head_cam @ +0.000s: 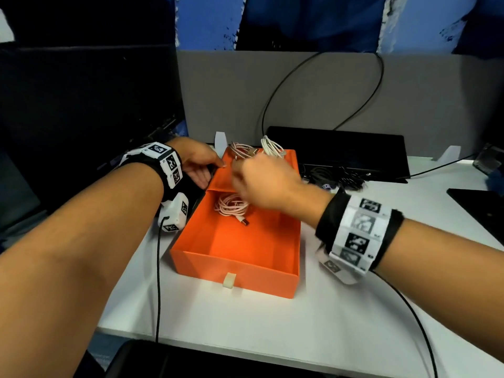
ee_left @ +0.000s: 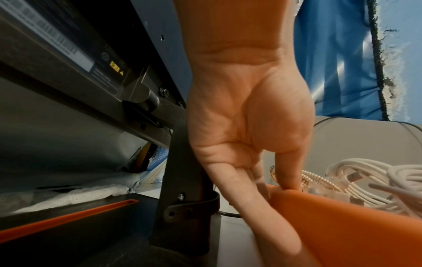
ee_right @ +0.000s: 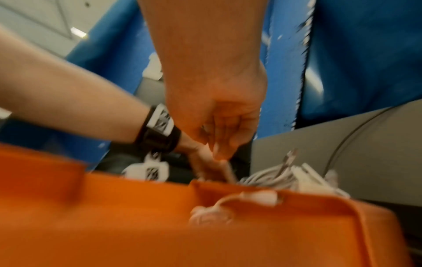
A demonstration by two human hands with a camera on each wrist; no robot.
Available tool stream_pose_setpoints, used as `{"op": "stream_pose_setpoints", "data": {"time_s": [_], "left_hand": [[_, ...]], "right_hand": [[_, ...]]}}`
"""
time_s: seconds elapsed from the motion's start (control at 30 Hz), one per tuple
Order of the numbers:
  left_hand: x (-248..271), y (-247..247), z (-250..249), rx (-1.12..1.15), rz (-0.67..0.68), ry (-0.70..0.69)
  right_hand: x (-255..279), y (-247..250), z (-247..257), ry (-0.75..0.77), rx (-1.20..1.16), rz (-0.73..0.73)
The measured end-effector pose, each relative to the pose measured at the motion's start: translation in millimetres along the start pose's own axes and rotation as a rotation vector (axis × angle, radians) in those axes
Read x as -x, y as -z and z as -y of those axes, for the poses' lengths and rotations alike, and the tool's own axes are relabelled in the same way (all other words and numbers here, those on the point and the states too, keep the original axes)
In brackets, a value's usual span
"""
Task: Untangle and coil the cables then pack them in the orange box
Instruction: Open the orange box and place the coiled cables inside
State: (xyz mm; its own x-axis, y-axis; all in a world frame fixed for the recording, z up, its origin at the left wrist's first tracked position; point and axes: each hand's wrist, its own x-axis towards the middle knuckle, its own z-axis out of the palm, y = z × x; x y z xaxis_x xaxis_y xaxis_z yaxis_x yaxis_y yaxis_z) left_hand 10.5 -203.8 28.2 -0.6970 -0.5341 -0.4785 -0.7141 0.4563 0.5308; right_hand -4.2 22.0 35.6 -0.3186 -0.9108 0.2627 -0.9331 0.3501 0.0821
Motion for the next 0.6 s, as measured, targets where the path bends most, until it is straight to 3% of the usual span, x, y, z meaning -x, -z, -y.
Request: {"op": "stream_pose_setpoints", "data": {"time_s": [0.07,0.2,0.47,0.6], "left_hand": [[0.4,0.0,-0.3,-0.002,-0.003,0.004],[2.0,-0.6,-4.2,-0.015,-0.011,0.021],[-2.4,-0.3,-2.9,-0.002,-0.019,0.045],[-3.8,0.8,-1.9,0.004,-0.013,0.042]], "right_hand": [[-14.3,17.2,-28.5,-0.159,-0.043,-0.134],[-46.3,16.4,-91.6,-0.412,-0.101,-0.029],[-93.1,-16.8,-110.4,-0.38,-0.285,0.195],[-101.4,-24.9,-122.4,-0.457,-0.476,0.083]]}}
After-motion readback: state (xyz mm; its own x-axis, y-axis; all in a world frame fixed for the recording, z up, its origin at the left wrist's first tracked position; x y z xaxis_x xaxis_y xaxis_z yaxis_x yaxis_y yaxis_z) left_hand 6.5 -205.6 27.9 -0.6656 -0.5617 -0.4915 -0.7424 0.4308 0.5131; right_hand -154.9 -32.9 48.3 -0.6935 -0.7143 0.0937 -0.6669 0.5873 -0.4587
